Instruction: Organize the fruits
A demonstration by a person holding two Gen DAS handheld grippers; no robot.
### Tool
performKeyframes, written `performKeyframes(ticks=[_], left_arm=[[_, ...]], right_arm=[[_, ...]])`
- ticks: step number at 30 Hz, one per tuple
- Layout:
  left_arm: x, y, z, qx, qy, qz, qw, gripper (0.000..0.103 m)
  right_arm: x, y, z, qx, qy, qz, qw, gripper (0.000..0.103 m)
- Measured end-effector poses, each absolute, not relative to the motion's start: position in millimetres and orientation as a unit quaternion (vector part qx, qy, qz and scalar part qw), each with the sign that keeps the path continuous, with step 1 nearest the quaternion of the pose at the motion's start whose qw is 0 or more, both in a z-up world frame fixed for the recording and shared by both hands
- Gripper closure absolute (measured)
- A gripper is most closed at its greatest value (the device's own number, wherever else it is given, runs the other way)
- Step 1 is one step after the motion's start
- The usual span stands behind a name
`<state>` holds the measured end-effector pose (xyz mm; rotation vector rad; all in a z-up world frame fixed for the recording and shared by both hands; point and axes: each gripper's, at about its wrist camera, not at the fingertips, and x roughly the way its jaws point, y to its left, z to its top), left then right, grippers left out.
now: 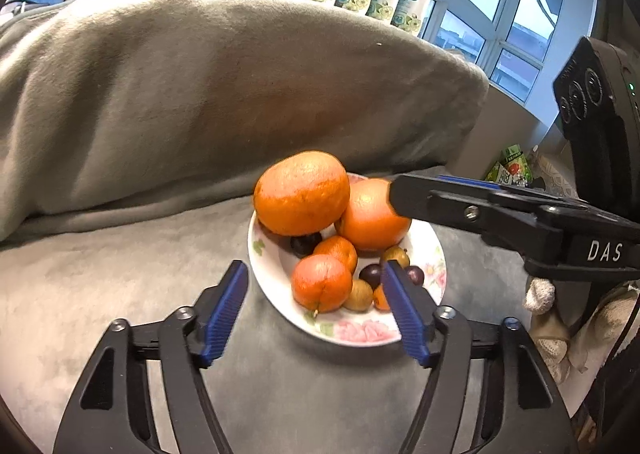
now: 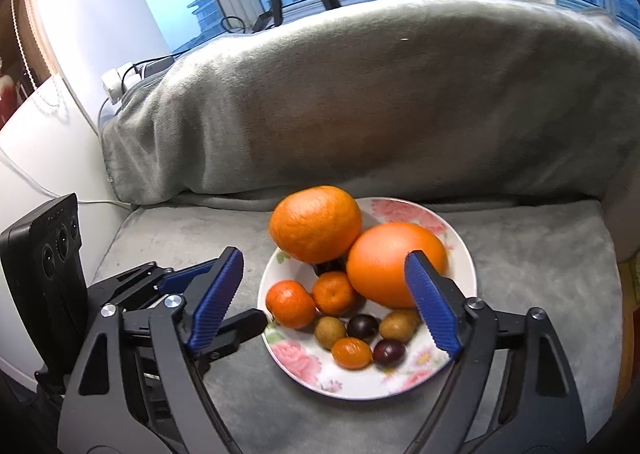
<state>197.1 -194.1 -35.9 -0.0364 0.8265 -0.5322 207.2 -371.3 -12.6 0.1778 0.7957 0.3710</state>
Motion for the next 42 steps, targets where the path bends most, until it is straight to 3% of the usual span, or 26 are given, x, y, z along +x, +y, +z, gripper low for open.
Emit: performKeyframes(ticks=[5, 9, 17, 42], left_arm=[[183.6, -186.5, -36.6, -0.008, 0.399, -0.246, 0.883, 0.032], [170.6, -175.3, -32.9, -0.011, 0.395, -0.234, 0.888, 0.028], [131.2, -150.6, -16.7, -0.013, 0.372, -0.216, 0.903, 0.025], [52.2, -98.8, 6.1, -0.005, 0.334, -0.127, 0.934, 0.022]], right_arm=[[187.2, -377.9, -7.9, 0.09, 0.37, 0.155, 0.912, 0.016], [165.3, -378.9, -1.6, 0.078, 0.352, 0.123, 0.925, 0.007], [115.5, -358.1, 11.4, -0.014, 0.305, 0.033, 0.952, 0.0], [42.7, -334.3, 17.0, -0.02, 0.256, 0.005, 0.967, 0.0]])
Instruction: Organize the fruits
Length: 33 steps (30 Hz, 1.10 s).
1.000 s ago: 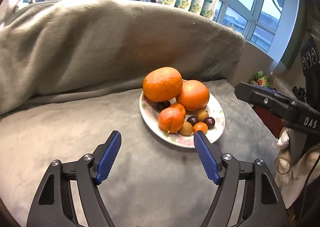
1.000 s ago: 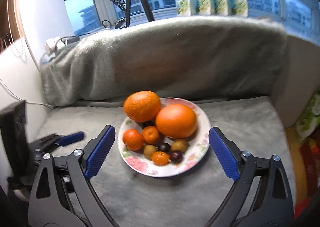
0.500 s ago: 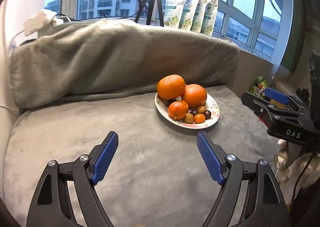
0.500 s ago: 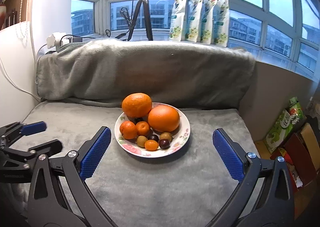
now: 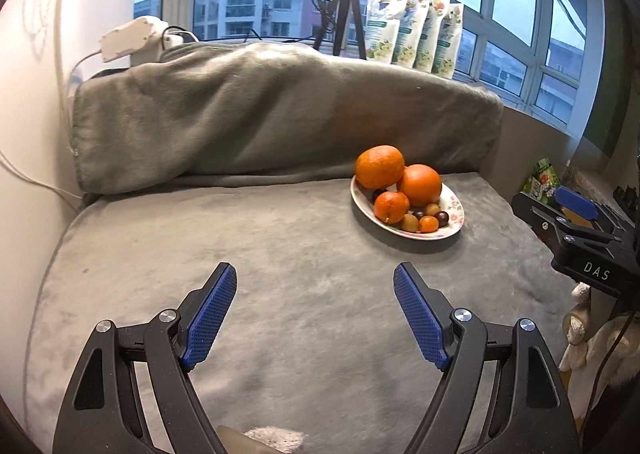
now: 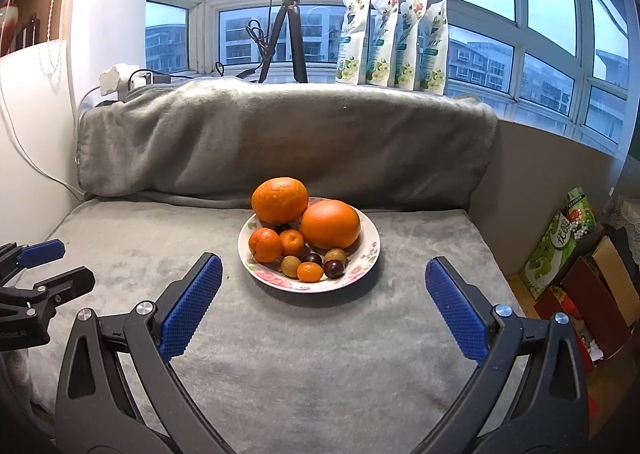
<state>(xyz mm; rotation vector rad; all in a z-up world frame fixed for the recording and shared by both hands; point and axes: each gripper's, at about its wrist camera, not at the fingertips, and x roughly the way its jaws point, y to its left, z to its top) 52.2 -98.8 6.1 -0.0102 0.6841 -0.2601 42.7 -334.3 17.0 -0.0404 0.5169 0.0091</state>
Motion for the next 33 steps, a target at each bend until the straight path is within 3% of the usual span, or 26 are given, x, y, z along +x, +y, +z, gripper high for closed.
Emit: performKeyframes(ticks=[33], left_arm=[[48.7, -95.2, 8.5, -0.008, 0.326, -0.119, 0.938, 0.022]], right_arm=[[45.9, -331.6, 15.3, -0.023, 0.257, 0.013, 0.966, 0.0]])
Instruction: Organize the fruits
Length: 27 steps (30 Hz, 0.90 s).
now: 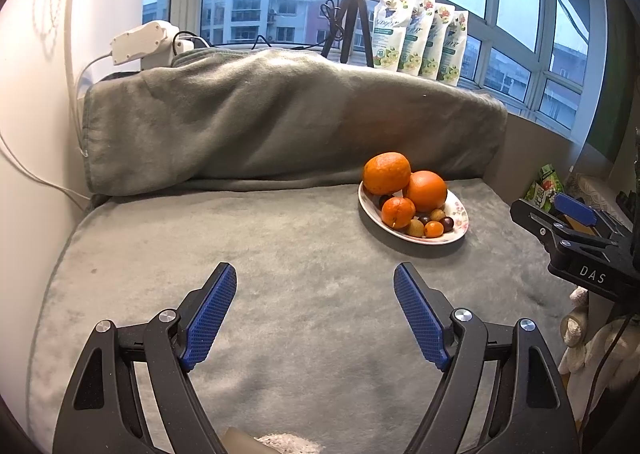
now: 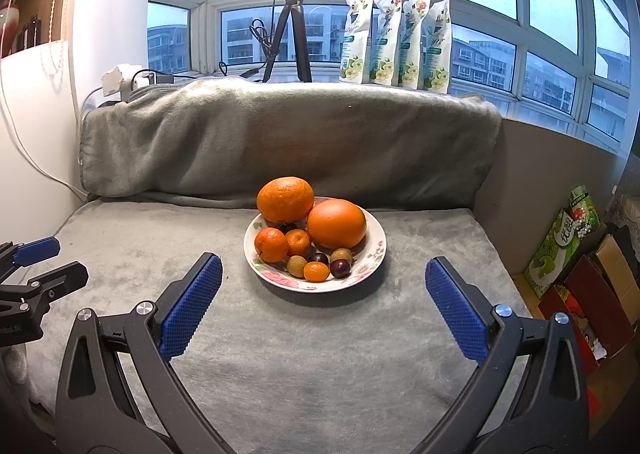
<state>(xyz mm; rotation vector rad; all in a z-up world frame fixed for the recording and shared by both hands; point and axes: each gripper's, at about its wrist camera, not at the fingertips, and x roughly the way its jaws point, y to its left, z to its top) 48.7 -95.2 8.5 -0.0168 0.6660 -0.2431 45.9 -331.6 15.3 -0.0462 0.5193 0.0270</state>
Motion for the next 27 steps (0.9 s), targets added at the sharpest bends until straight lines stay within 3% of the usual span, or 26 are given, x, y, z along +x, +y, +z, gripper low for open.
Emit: performKeyframes(ticks=[27], left_arm=[[49.3, -97.6, 5.8, -0.006, 0.325, -0.125, 0.937, 0.022]], right_arm=[[41.9, -328.2, 7.8, -0.018, 0.263, 0.008, 0.965, 0.0]])
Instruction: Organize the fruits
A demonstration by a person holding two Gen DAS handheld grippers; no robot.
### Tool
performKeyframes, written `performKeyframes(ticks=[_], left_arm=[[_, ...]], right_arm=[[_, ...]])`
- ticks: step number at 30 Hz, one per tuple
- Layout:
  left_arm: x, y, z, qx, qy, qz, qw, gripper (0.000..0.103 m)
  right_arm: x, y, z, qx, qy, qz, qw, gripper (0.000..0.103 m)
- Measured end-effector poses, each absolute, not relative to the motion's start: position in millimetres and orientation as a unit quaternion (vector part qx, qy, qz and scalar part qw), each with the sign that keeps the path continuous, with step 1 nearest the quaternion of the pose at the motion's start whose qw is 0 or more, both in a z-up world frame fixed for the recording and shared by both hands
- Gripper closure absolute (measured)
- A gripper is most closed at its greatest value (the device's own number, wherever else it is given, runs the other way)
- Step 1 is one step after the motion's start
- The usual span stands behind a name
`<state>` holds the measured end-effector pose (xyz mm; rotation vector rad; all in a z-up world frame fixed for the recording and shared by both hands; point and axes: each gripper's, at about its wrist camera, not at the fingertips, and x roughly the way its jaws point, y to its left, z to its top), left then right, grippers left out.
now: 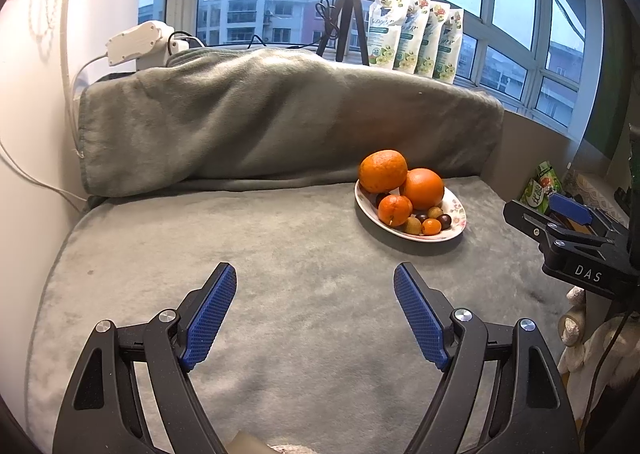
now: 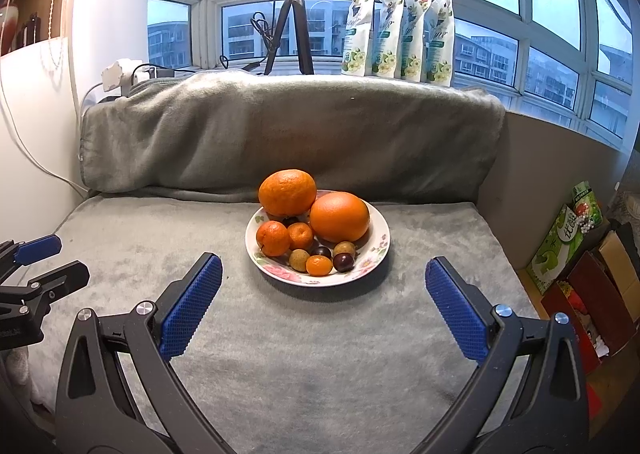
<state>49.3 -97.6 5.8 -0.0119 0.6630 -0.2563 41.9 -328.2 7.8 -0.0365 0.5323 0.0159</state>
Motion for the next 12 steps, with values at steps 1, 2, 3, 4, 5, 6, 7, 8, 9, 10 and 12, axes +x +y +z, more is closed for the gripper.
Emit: performKeyframes(ticks=[1, 2, 3, 4, 5, 6, 7, 8, 9, 10, 12], left_arm=[[48.9, -97.5, 5.9, -0.006, 0.324, -0.125, 0.938, 0.022], [48.8, -97.4, 6.0, -0.006, 0.324, -0.126, 0.938, 0.022], [48.7, -97.4, 6.0, -0.005, 0.324, -0.125, 0.938, 0.022], [49.4, -97.5, 5.8, -0.005, 0.324, -0.125, 0.938, 0.022], [48.6, -97.4, 5.9, -0.005, 0.324, -0.125, 0.938, 0.022], [48.7, -97.4, 5.9, -0.005, 0.324, -0.125, 0.938, 0.022], [49.1, -97.6, 5.6, -0.005, 0.324, -0.125, 0.938, 0.022], [49.0, -97.5, 5.3, -0.005, 0.324, -0.125, 0.938, 0.022], [49.3, -97.6, 4.7, -0.005, 0.324, -0.124, 0.938, 0.022], [50.0, -97.9, 4.1, -0.005, 0.325, -0.124, 0.938, 0.022], [50.4, -97.9, 2.5, -0.004, 0.326, -0.122, 0.937, 0.022]], right_arm=[[41.4, -327.6, 7.0, -0.019, 0.263, 0.007, 0.965, 0.0], [41.5, -328.0, 7.5, -0.018, 0.263, 0.007, 0.965, 0.0], [41.9, -328.2, 7.9, -0.017, 0.263, 0.008, 0.964, 0.0], [41.8, -327.9, 7.2, -0.017, 0.264, 0.008, 0.964, 0.0], [41.5, -327.7, 6.9, -0.017, 0.264, 0.008, 0.964, 0.0], [41.9, -327.8, 7.2, -0.017, 0.264, 0.008, 0.964, 0.0], [41.9, -327.8, 7.3, -0.017, 0.264, 0.008, 0.964, 0.0], [41.6, -327.6, 7.1, -0.017, 0.264, 0.008, 0.964, 0.0], [42.1, -327.8, 7.4, -0.017, 0.264, 0.008, 0.964, 0.0], [41.9, -327.7, 7.4, -0.018, 0.264, 0.008, 0.964, 0.0], [41.2, -327.3, 6.6, -0.018, 0.264, 0.007, 0.964, 0.0]])
